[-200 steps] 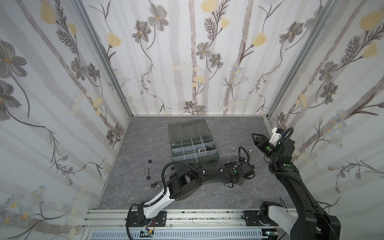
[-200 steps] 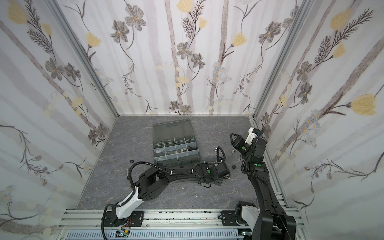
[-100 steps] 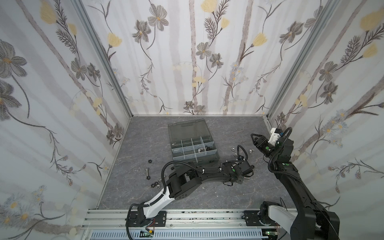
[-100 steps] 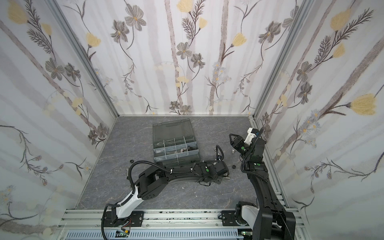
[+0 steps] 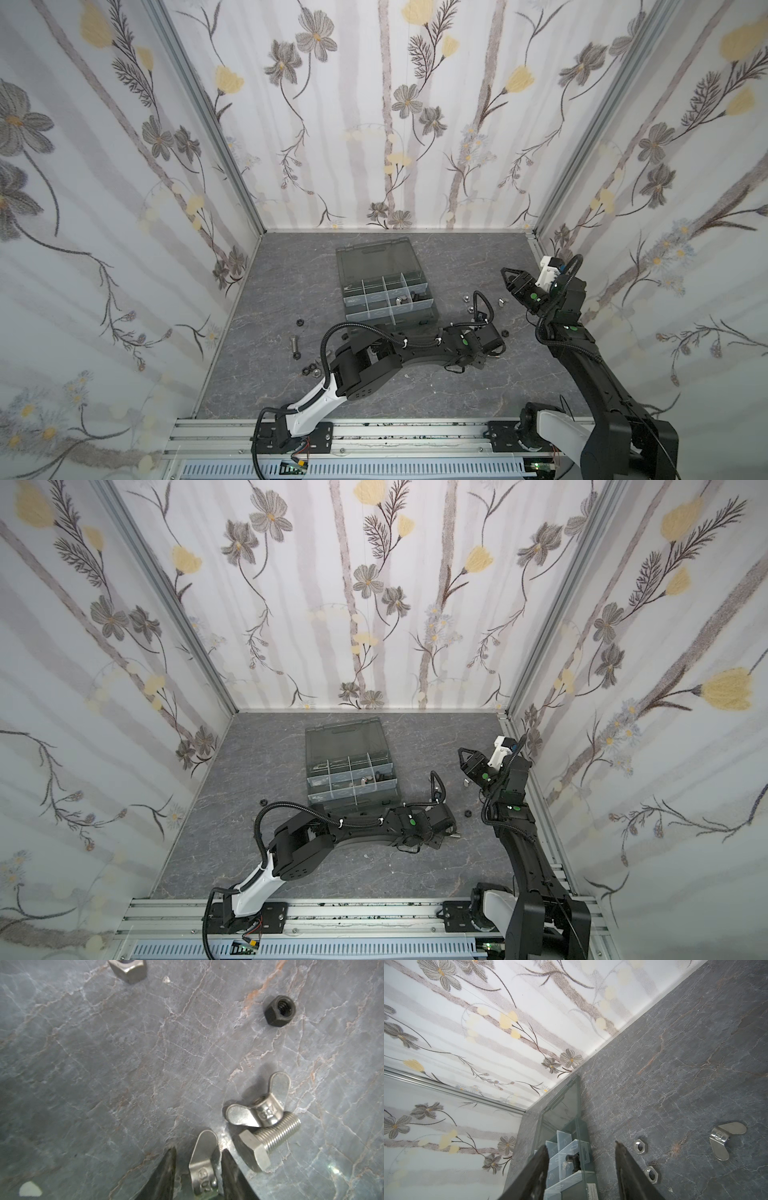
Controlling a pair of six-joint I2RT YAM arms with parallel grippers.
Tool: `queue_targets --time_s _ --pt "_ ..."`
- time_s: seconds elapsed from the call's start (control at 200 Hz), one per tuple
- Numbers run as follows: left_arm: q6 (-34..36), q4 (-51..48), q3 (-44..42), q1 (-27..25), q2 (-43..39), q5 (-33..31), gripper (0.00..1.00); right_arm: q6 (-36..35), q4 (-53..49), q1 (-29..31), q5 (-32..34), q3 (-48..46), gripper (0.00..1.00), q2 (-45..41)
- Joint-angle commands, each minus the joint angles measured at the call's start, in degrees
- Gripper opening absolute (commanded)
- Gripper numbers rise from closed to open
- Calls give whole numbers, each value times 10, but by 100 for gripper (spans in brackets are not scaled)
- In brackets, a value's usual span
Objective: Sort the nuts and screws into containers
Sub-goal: 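Lower the left gripper and close it on a silver wing nut, then carry the wing nut over the box and release it into a compartment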
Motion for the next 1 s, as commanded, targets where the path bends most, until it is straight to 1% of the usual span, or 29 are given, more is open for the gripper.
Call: queue_targets --time_s 0.0,0.215,0.435,0.594,0.994 --pt "-1 -51 -7 -2 0 7 34 -1 24 0 -5 3 53 2" --pt "7 -54 -5 -2 -4 6 25 0 27 0 -10 5 53 5" --pt "9 -47 -10 1 -21 5 21 -1 24 0 -8 2 53 2" --pt "4 -28 -36 12 -52 8 19 -3 22 0 -7 2 53 -2" --pt "2 3 -118 57 -149 -2 19 -7 21 8 -12 -5 53 -8"
